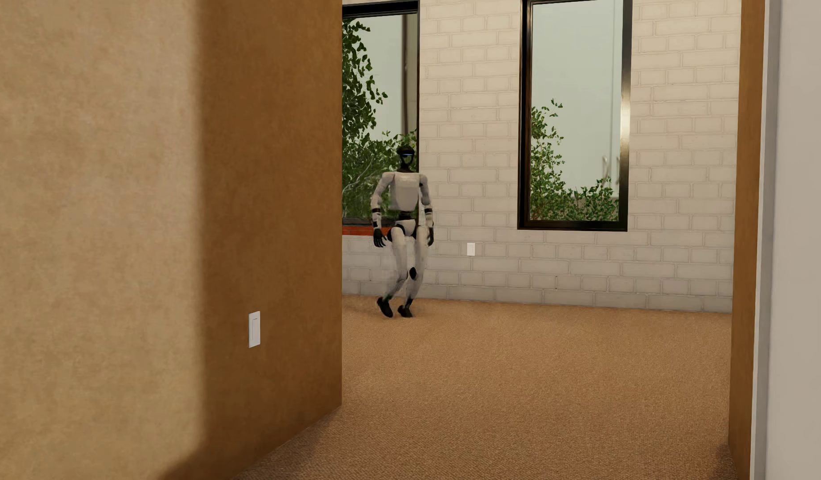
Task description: Circle the corner
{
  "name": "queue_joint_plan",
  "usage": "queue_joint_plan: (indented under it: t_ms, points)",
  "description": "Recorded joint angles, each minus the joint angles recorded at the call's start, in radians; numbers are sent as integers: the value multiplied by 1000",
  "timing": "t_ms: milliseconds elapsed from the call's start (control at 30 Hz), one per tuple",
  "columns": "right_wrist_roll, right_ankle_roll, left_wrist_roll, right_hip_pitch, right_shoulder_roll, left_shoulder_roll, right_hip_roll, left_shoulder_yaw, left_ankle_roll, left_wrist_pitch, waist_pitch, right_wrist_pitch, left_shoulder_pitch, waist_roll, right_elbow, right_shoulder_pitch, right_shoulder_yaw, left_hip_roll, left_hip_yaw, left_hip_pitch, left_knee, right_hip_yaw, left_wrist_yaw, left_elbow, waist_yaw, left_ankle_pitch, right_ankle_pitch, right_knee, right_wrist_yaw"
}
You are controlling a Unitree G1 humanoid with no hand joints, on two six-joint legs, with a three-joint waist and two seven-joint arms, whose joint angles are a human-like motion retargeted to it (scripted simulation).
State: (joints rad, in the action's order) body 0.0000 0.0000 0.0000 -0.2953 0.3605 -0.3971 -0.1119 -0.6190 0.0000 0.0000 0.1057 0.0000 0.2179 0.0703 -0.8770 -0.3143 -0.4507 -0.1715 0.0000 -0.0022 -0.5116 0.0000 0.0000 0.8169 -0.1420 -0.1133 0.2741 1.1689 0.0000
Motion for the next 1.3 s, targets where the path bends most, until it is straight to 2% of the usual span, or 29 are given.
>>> queue_joint_plan:
  t_ms: [133, 167, 200, 233, 300, 333, 367, 400, 433, 467, 500, 567, 600, 667, 700, 733, 767, 800, 833, 867, 933, 967, 1033, 1133, 1167, 1200, 1233, 1267, 1300]
  points:
    - [0, 0, 0, -172, 2, -45, -39, 74, 0, 0, -31, 0, -90, -14, -8, -37, 20, 45, 0, 272, 100, 0, 0, -137, -119, -275, -110, -618, 0]
    - [0, 0, 0, -193, 3, -47, -62, 73, 0, 0, -44, 0, -114, -11, -22, -40, 13, 52, 0, 317, 98, 0, 0, -138, -136, -286, -383, -997, 0]
    - [0, 0, 0, -215, 3, -43, -72, 99, 0, 0, -40, 0, -121, -19, -31, -47, 18, 88, 0, 363, 82, 0, 0, -141, -166, -256, -168, -670, 0]
    - [0, 0, 0, -240, -3, -35, -65, 138, 0, 0, -37, 0, -109, -24, -50, -50, 10, 126, 0, 405, 45, 0, 0, -157, -185, -194, -60, -559, 0]
    - [0, 0, 0, -275, -11, 14, -5, 137, 0, 0, -70, 0, -62, -65, -125, -59, -8, 194, 0, 370, -180, 0, 0, -72, -182, 142, -135, -341, 0]
    - [0, 0, 0, -222, -16, 26, 29, 147, 0, 0, -59, 0, -39, -67, -151, -48, 0, 201, 0, 300, -384, 0, 0, -22, -160, 312, -85, -285, 0]
    - [0, 0, 0, -151, -22, 26, 105, 133, 0, 0, -40, 0, -18, -82, -119, -48, 29, 220, 0, 175, -645, 0, 0, -6, -144, 363, -30, -293, 0]
    - [0, 0, 0, -42, -22, 33, 135, 68, 0, 0, -21, 0, -27, -76, -100, -47, 27, 201, 0, 80, -808, 0, 0, 40, -93, 273, -3, -339, 0]
    - [0, 0, 0, 50, -25, 58, 130, 98, 0, 0, -14, 0, -12, -48, -68, -30, 29, 155, 0, -33, -889, 0, 0, 71, -34, 192, 5, -383, 0]
    - [0, 0, 0, 150, -16, 39, 133, 53, 0, 0, -12, 0, 23, -27, -14, -24, 26, 123, 0, -140, -862, 0, 0, 21, 30, 195, 8, -451, 0]
    - [0, 0, 0, 259, -10, 77, 133, 98, 0, 0, -8, 0, 41, -13, 28, -20, 43, 103, 0, -213, -721, 0, 0, 98, 95, 242, 9, -524, 0]
    - [0, 0, 0, 434, -1, 51, 96, 23, 0, 0, -5, 0, 89, 24, 124, 2, 65, 74, 0, -339, -331, 0, 0, 94, 186, 355, 35, -619, 0]
    - [0, 0, 0, 492, 9, 50, 101, 20, 0, 0, -16, 0, 104, 17, 154, 30, 75, 94, 0, -397, -143, 0, 0, 92, 212, 302, 63, -644, 0]
    - [0, 0, 0, 574, 26, 47, 92, 2, 0, 0, -33, 0, 119, 4, 191, 81, 110, 137, 0, -472, 47, 0, 0, 94, 267, -155, 119, -640, 0]
    - [0, 0, 0, 611, 26, 40, 72, -12, 0, 0, -32, 0, 132, 11, 190, 97, 126, 157, 0, -496, 45, 0, 0, 87, 296, -224, 111, -620, 0]
    - [0, 0, 0, 660, 19, 35, 45, -15, 0, 0, -23, 0, 142, 22, 171, 102, 148, 157, 0, -518, 38, 0, 0, 90, 322, -80, 54, -596, 0]
    - [0, 0, 0, 672, 13, 35, 7, -18, 0, 0, -37, 0, 150, 40, 153, 88, 162, 133, 0, -552, -40, 0, 0, 100, 326, 153, -57, -530, 0]
    - [0, 0, 0, 625, 0, 37, -39, -21, 0, 0, -53, 0, 152, 79, 128, 66, 172, 77, 0, -572, -120, 0, 0, 113, 310, 327, -239, -394, 0]
    - [0, 0, 0, 551, -1, 32, -52, -4, 0, 0, -54, 0, 142, 102, 56, 56, 113, 45, 0, -546, -197, 0, 0, 149, 282, 359, -383, -204, 0]
    - [0, 0, 0, 408, 0, 26, -68, 17, 0, 0, -60, 0, 121, 122, 55, 28, 109, -11, 0, -512, -220, 0, 0, 148, 252, 331, -389, 23, 0]
    - [0, 0, 0, 201, 6, 27, -34, 74, 0, 0, -28, 0, 68, 121, 41, -1, 50, -44, 0, -295, -138, 0, 0, 147, 142, 207, -105, 264, 0]
    - [0, 0, 0, 94, 11, 12, -9, 63, 0, 0, -25, 0, 42, 111, 32, -28, 32, -45, 0, -183, -80, 0, 0, 116, 79, 131, -43, 270, 0]
    - [0, 0, 0, -43, 25, -16, 32, 113, 0, 0, -13, 0, 24, 77, -18, -80, 28, -6, 0, 51, 51, 0, 0, -8, -50, -31, -34, 44, 0]
    - [0, 0, 0, -168, 47, -40, -2, 178, 0, 0, -48, 0, -49, 69, -84, -138, 27, 32, 0, 277, 83, 0, 0, -154, -166, -298, -71, -509, 0]
    - [0, 0, 0, -174, 48, -46, -10, 205, 0, 0, -63, 0, -75, 75, -111, -151, 18, 38, 0, 319, 82, 0, 0, -184, -185, -323, -177, -637, 0]
    - [0, 0, 0, -205, 48, -46, -13, 224, 0, 0, -82, 0, -97, 83, -134, -163, 22, 36, 0, 341, 100, 0, 0, -198, -183, -301, -661, -1040, 0]
    - [0, 0, 0, -237, 47, -43, 1, 244, 0, 0, -72, 0, -97, 87, -164, -169, 17, 52, 0, 378, 82, 0, 0, -209, -175, -227, -229, -647, 0]
    - [0, 0, 0, -249, 49, -30, 23, 267, 0, 0, -63, 0, -77, 82, -195, -166, -4, 79, 0, 403, 3, 0, 0, -196, -168, -105, -26, -518, 0]
    - [0, 0, 0, -291, 43, -8, 41, 274, 0, 0, -74, 0, -59, 69, -206, -168, 20, 121, 0, 342, -174, 0, 0, -146, -151, 55, -53, -392, 0]
